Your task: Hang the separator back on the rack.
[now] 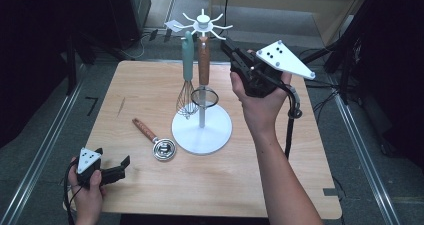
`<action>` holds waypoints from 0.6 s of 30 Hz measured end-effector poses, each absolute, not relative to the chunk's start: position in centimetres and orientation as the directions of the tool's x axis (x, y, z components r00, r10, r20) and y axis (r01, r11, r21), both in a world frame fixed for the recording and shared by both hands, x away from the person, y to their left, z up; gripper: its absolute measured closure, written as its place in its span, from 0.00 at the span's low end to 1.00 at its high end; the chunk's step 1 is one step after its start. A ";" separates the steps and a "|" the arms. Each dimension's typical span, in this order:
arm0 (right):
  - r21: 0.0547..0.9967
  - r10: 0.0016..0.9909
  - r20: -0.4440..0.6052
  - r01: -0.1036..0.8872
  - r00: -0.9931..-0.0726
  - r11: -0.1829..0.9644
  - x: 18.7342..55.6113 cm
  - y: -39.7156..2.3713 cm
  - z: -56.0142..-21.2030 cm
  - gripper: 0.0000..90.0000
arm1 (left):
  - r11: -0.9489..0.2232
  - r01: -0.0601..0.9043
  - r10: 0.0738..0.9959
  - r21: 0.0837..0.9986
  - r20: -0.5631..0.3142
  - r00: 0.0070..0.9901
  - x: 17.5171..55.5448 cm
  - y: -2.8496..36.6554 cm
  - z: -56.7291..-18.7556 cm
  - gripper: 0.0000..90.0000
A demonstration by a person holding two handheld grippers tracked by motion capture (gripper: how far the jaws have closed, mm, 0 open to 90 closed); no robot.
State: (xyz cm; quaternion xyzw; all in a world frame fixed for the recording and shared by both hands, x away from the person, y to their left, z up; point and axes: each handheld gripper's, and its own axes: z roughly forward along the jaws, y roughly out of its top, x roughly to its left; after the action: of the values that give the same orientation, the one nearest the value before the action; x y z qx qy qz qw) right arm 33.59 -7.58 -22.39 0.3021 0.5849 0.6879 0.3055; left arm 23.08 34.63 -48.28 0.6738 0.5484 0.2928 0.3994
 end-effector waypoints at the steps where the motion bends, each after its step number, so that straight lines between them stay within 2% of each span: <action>1: 0.990 0.775 0.056 -0.068 -0.629 -0.126 33.6 -7.6 -22.4 1.00 | -0.081 0.505 0.973 0.859 -0.042 0.228 23.1 34.6 -48.3 0.00; 11: 0.993 0.795 0.063 -0.039 -0.603 -0.108 33.6 -9.3 -24.6 1.00 | -0.077 0.500 0.974 0.862 -0.044 0.224 23.1 34.6 -48.3 0.00; 18: 0.997 0.812 0.063 -0.006 -0.580 -0.082 33.4 -10.3 -27.2 0.94 | -0.077 0.500 0.973 0.862 -0.043 0.226 23.1 34.6 -48.3 0.00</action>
State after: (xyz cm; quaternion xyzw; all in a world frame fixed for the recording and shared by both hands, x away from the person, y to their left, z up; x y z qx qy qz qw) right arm 33.36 -10.33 -27.25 0.3351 0.6013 0.6546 0.3125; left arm 23.09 34.57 -48.32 0.6722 0.5480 0.2948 0.4012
